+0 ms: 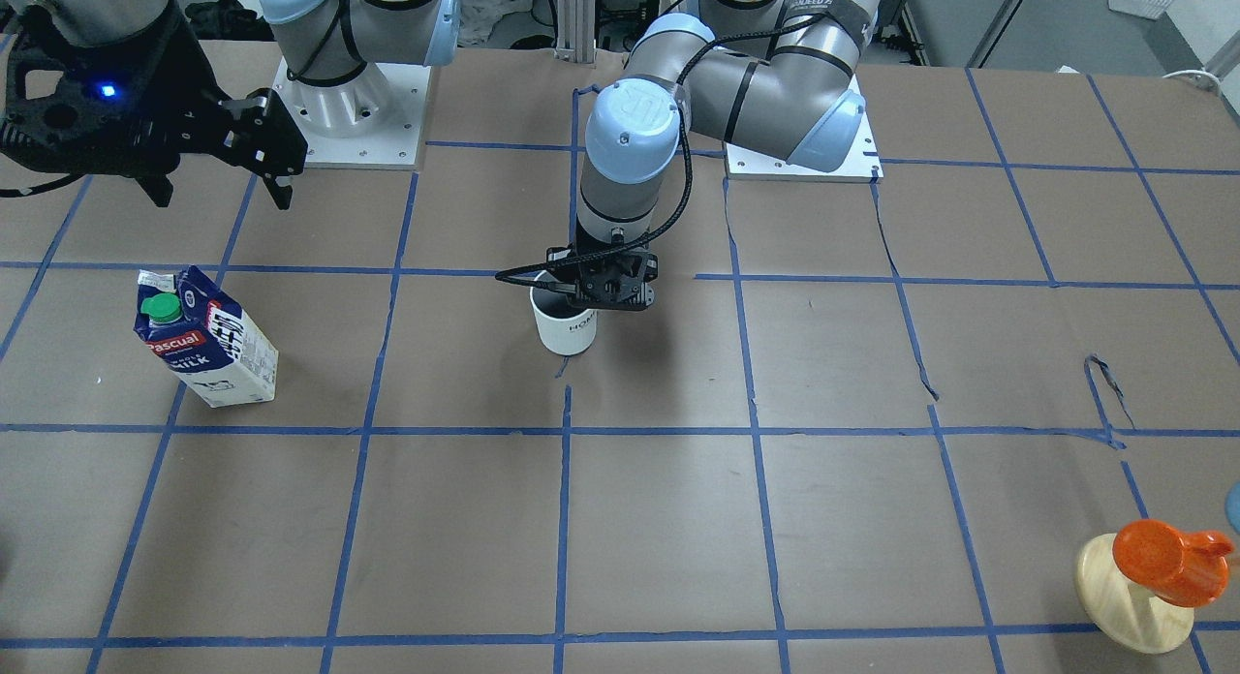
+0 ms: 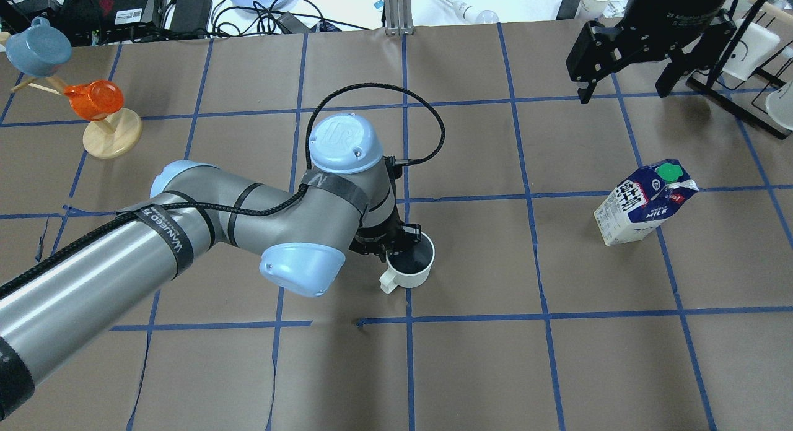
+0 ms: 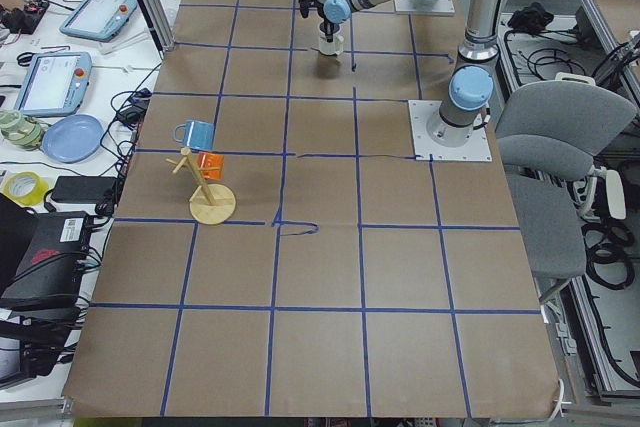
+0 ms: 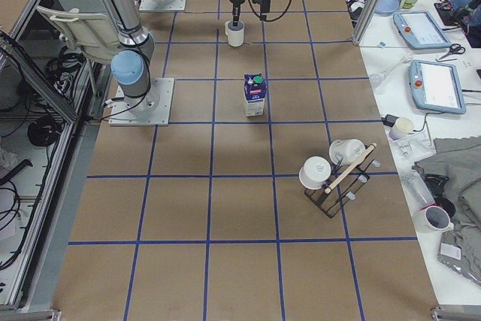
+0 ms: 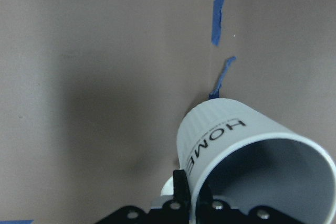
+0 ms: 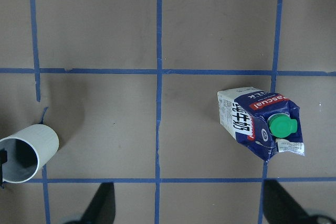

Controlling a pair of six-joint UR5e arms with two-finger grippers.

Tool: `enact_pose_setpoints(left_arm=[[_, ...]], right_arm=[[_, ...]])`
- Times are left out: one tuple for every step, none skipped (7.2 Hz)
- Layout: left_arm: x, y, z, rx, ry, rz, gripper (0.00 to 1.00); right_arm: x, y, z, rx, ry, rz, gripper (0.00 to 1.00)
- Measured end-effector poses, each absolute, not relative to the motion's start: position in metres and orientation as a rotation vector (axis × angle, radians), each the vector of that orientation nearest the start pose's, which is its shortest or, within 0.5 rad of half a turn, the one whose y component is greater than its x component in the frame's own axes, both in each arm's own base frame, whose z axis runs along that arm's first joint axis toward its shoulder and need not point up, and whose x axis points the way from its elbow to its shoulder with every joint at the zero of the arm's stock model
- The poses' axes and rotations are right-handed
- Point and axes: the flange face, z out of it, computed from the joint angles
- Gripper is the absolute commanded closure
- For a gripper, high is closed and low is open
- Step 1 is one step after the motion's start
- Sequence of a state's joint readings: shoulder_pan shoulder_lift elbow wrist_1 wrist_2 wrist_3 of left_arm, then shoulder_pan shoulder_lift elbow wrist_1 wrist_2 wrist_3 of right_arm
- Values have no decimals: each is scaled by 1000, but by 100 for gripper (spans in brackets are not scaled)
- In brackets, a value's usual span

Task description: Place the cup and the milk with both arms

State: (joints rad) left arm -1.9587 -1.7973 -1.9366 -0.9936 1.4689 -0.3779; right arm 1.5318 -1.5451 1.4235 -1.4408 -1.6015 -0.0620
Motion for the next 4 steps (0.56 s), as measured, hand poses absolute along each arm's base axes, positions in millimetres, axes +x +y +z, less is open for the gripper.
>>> enact_pose_setpoints(left_arm=[[-324, -441, 278, 14, 3249, -26, 0], [-310, -463, 308, -11, 3257, -104, 0], [-293, -482, 345, -34, 3253, -121, 0], [-274, -499, 396, -35, 3235, -130, 0]], right_arm=[[111, -504, 534, -37, 3172, 16, 0], [111, -504, 534, -38, 3172, 18, 0], [111, -504, 534, -39, 3173, 19, 0], [111, -504, 534, -39, 3173, 19, 0]])
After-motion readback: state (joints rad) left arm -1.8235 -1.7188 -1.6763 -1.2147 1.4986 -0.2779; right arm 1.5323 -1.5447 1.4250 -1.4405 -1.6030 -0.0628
